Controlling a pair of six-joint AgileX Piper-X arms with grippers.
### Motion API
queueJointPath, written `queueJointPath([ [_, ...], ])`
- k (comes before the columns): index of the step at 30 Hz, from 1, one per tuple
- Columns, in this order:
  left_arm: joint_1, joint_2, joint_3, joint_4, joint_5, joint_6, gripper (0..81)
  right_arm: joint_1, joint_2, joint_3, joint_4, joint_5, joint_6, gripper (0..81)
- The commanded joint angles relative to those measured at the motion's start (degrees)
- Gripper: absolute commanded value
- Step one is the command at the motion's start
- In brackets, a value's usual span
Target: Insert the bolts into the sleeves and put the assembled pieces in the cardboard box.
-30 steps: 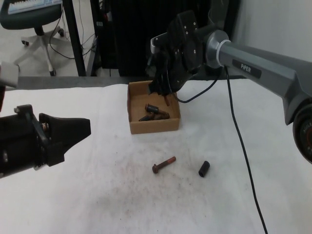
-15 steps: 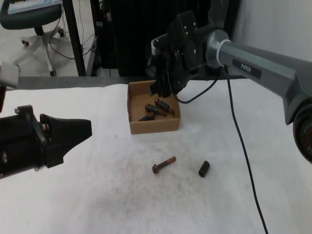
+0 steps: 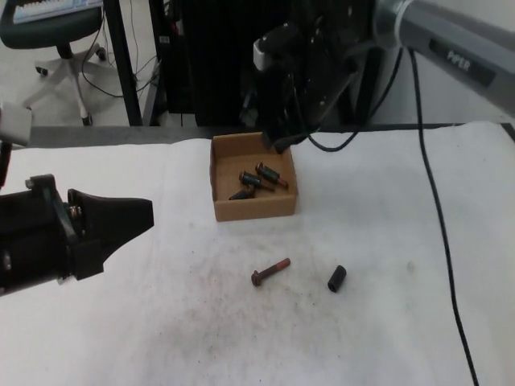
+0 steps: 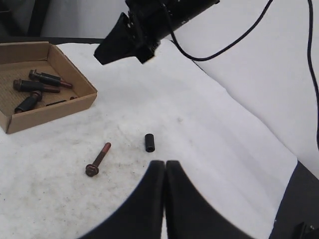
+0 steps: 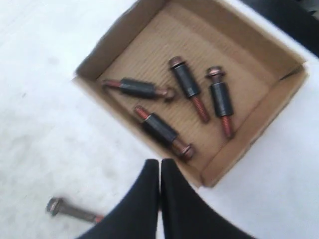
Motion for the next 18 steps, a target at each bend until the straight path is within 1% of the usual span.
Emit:
queueJointPath([
  [1,0.21,-0.52,-0.29,-0.55,0.01,0.01,0.3,1.22,-0.89,0.02,10.89,-4.68,-12.02,0.7],
  [2,0.21,-0.52,-0.29,-0.55,0.01,0.01,0.3,1.45,-0.63,0.01,11.61,-4.68,-14.94,0.1],
  [3,0.21,-0.52,-0.29,-0.55,0.01,0.01,0.3,1.67,-0.23,0.01,11.75,-4.45,-17.94,1.7],
  [5,0.21,-0.52,-0.29,-0.55,0.01,0.01,0.3,2.04,0.47,0.01,10.63,-4.46,-20.15,6.6],
  [7,0.21,-0.52,-0.29,-0.55,0.01,0.01,0.3,2.29,1.11,0.01,8.57,-4.57,-21.01,14.3],
  [10,0.04,-0.52,-0.29,-0.53,0.01,0.01,0.3,2.49,2.43,0.01,7.35,-4.70,-21.59,28.7],
  [12,-0.04,-0.52,-0.29,-0.53,0.01,0.01,0.3,2.75,3.55,0.16,8.30,-4.70,-22.01,35.4],
  [13,-0.22,-0.69,-0.29,-0.53,0.01,0.32,0.3,2.83,4.11,0.35,9.37,-4.70,-22.47,36.7],
  [18,-1.61,-2.21,-0.29,1.03,-2.21,4.04,0.3,4.37,5.27,3.63,10.97,-4.61,-23.55,36.3],
])
